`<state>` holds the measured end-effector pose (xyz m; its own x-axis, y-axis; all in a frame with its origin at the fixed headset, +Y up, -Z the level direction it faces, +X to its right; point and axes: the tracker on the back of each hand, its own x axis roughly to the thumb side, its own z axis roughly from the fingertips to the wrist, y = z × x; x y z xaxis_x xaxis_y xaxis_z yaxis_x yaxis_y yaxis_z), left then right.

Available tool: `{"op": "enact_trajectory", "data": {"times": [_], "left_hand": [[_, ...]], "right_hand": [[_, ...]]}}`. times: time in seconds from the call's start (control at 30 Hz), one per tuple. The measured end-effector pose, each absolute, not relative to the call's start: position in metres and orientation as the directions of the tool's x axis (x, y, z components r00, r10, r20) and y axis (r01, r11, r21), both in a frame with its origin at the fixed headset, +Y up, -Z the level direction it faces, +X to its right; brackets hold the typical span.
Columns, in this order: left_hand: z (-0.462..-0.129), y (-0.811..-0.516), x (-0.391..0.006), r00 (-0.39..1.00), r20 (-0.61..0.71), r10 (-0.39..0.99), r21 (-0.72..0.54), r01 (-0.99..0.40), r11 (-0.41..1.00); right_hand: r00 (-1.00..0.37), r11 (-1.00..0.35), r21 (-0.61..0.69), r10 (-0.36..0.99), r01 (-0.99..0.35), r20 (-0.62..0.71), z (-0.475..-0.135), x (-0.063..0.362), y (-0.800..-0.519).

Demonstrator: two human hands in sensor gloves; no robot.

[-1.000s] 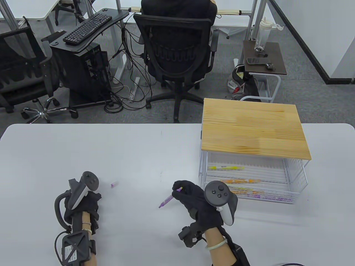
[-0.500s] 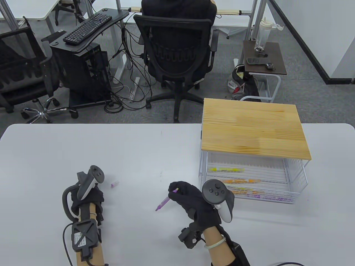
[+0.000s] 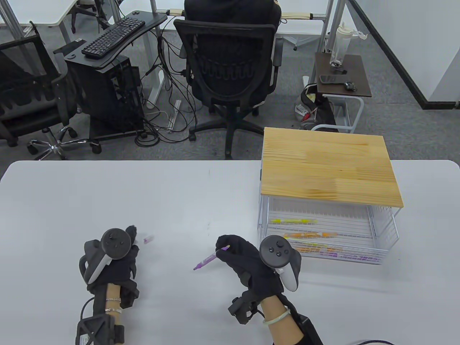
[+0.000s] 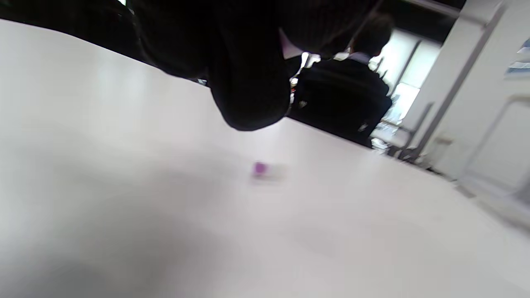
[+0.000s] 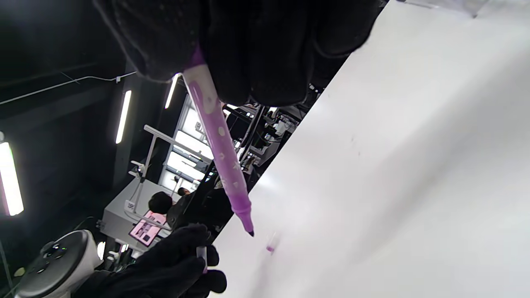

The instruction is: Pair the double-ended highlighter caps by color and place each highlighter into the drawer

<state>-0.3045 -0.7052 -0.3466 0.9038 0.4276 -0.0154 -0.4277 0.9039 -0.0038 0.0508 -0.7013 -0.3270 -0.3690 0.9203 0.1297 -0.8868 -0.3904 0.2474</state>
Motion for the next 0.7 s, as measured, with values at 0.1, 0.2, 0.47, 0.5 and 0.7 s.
{"op": "enact_trajectory", "data": {"times": [0.1,0.2,0.47,0.5,0.7], "left_hand": [[-0.320,-0.690,-0.289,0.847,0.133,0.514,0.048,-0.524,0.851],[-0.306,-0.682,-0.275,0.811,0.221,0.542,0.048,-0.564,0.824],[-0.295,-0.672,-0.253,0.817,0.292,0.498,0.020,-0.526,0.850],[-0.295,-0.671,-0.251,0.817,0.297,0.494,0.017,-0.522,0.853],[-0.296,-0.672,-0.249,0.800,0.305,0.517,0.001,-0.543,0.840]], "right_hand": [[-0.285,-0.332,0.310,0.940,-0.891,0.188,-0.323,0.047,-0.698],[-0.213,-0.283,0.362,0.952,-0.888,0.221,-0.318,0.042,-0.695],[-0.162,-0.250,0.377,0.955,-0.892,0.251,-0.312,0.038,-0.694],[-0.161,-0.249,0.379,0.955,-0.891,0.249,-0.312,0.038,-0.694],[-0.169,-0.255,0.392,0.956,-0.884,0.240,-0.313,0.038,-0.697]]}}
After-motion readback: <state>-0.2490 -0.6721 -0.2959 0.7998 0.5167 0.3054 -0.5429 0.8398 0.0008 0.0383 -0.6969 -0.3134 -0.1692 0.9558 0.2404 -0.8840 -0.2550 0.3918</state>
